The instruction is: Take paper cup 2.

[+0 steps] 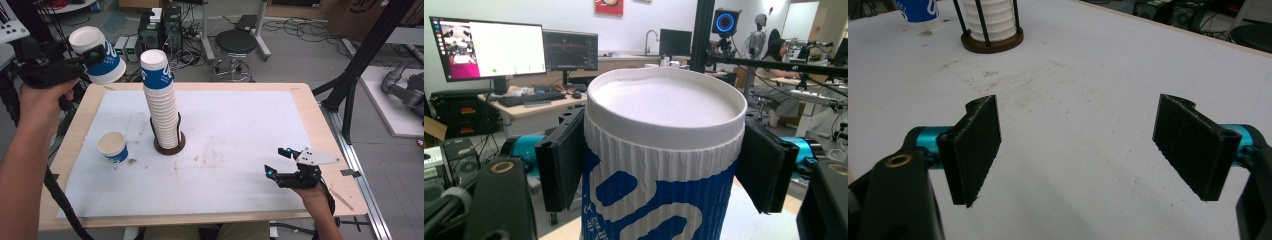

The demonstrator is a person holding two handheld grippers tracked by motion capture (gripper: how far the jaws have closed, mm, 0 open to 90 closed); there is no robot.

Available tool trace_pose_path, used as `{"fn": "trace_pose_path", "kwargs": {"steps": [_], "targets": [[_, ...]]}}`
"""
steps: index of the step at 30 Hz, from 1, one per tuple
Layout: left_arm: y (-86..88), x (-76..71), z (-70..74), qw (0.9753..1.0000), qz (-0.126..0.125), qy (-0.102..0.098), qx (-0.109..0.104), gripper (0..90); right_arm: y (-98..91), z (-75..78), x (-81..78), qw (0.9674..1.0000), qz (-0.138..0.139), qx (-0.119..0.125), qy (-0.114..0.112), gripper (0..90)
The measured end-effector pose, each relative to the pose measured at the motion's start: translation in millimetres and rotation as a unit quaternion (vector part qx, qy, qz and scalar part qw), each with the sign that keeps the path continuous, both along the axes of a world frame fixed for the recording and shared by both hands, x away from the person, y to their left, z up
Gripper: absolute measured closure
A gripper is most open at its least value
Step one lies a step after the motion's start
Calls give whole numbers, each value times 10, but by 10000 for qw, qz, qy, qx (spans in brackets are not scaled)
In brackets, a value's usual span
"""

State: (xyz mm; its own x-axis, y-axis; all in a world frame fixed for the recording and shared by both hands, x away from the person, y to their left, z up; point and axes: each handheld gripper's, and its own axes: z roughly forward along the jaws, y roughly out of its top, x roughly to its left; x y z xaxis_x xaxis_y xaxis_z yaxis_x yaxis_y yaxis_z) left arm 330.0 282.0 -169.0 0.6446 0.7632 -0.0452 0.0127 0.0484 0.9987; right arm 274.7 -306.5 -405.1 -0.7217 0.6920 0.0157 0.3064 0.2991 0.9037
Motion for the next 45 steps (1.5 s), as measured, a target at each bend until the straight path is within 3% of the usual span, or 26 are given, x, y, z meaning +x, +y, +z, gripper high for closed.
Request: {"fn": "trace_pose_path", "kwargs": {"steps": [6, 10, 21, 36, 45], "targets": [[43, -69, -298, 9999, -44, 76, 147, 284, 2, -2, 1, 10000, 5, -5, -5, 196], [55, -115, -507, 9998, -123, 158, 83, 284, 9, -5, 2, 10000, 22, -19, -4, 197], [-150, -259, -1005, 9979, -591, 232, 163, 284, 15, 6, 0, 10000, 19, -14, -5, 197], [-376, -343, -1412, 9961, -774, 299, 310, 285, 11, 24, -18, 10000, 23, 4, -67, 196], [-488, -374, -1489, 9949, -920, 281, 312, 285, -28, 36, -9, 9999, -40, 65, -80, 197]]}}
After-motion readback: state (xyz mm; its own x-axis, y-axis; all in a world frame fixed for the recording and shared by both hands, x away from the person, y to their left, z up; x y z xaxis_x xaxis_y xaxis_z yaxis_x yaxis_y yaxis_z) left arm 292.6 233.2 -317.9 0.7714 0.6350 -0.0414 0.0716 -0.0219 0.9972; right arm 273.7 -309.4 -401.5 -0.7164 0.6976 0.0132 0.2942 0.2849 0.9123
